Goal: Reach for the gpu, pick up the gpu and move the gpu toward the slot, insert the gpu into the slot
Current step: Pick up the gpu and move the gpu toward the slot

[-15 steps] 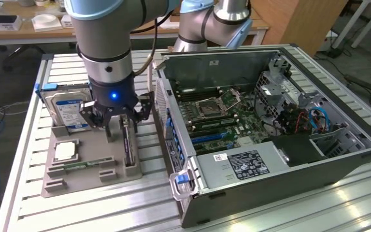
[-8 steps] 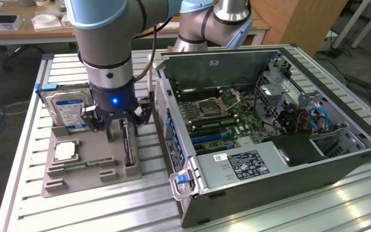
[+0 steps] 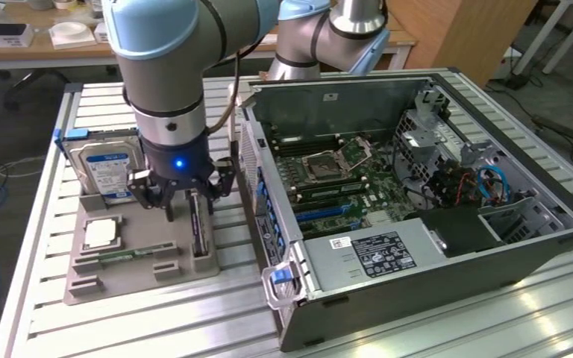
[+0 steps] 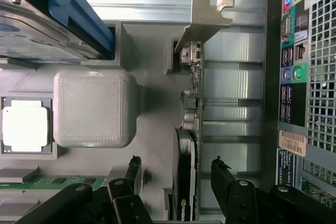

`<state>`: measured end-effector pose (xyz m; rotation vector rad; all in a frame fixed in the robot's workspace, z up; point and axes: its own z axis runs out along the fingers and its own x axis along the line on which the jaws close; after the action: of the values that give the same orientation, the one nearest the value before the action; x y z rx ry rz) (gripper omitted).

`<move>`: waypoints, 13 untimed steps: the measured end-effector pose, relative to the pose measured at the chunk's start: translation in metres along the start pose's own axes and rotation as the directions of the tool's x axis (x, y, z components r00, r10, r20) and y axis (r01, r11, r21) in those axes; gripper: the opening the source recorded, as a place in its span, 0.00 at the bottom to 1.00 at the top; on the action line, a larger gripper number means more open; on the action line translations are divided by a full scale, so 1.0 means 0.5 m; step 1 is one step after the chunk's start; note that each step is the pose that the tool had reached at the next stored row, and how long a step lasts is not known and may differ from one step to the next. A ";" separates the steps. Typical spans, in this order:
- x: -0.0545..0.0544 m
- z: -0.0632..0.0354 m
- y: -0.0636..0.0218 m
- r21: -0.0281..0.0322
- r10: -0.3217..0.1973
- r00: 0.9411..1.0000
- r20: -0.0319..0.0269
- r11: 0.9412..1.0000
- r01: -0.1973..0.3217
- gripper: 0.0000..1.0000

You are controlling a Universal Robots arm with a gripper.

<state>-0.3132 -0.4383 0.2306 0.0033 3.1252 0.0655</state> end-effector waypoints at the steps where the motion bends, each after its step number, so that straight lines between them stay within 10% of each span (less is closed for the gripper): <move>1: 0.000 0.003 0.000 0.000 0.000 1.000 0.000 1.000 0.000 0.65; 13: 0.000 0.011 -0.001 0.000 0.000 1.000 0.000 1.000 0.000 0.63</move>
<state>-0.3132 -0.4384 0.2252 0.0033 3.1252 0.0655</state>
